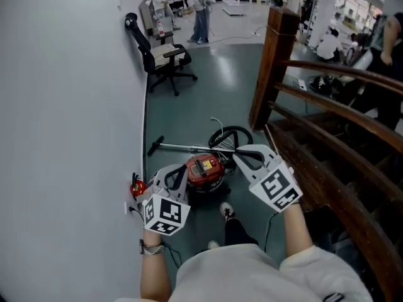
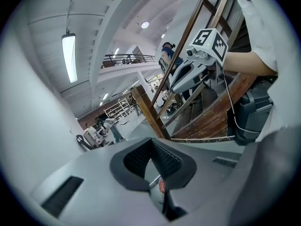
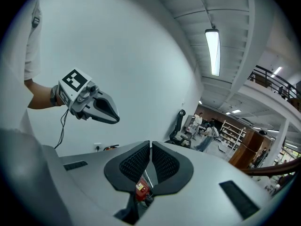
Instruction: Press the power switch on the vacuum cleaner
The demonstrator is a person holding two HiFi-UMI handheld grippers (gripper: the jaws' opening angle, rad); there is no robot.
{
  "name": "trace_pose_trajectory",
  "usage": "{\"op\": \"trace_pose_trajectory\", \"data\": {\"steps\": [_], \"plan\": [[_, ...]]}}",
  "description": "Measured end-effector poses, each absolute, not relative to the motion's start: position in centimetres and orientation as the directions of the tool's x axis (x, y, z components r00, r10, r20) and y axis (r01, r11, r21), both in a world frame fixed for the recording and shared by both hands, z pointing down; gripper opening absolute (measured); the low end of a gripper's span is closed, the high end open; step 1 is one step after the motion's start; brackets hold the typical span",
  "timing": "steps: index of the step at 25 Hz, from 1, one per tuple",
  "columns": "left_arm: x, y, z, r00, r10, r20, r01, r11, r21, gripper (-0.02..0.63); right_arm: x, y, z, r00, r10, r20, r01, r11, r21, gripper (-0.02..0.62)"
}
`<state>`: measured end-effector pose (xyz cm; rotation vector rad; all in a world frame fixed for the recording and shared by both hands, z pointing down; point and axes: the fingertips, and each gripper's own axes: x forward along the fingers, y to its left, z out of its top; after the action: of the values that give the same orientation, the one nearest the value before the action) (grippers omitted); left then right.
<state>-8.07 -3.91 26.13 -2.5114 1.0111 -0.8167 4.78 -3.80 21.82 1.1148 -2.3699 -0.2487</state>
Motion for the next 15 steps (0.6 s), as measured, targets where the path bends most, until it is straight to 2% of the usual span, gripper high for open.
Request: {"op": "trace_pose_trajectory", "data": {"steps": [15], "plan": [[-8.9, 0.7, 22.4, 0.601, -0.723, 0.342, -0.510, -0.675, -0.533, -0.002, 4.6, 1.1, 17.9, -0.524, -0.795, 0.305, -0.665, 0.606, 0.437, 0.037]]}}
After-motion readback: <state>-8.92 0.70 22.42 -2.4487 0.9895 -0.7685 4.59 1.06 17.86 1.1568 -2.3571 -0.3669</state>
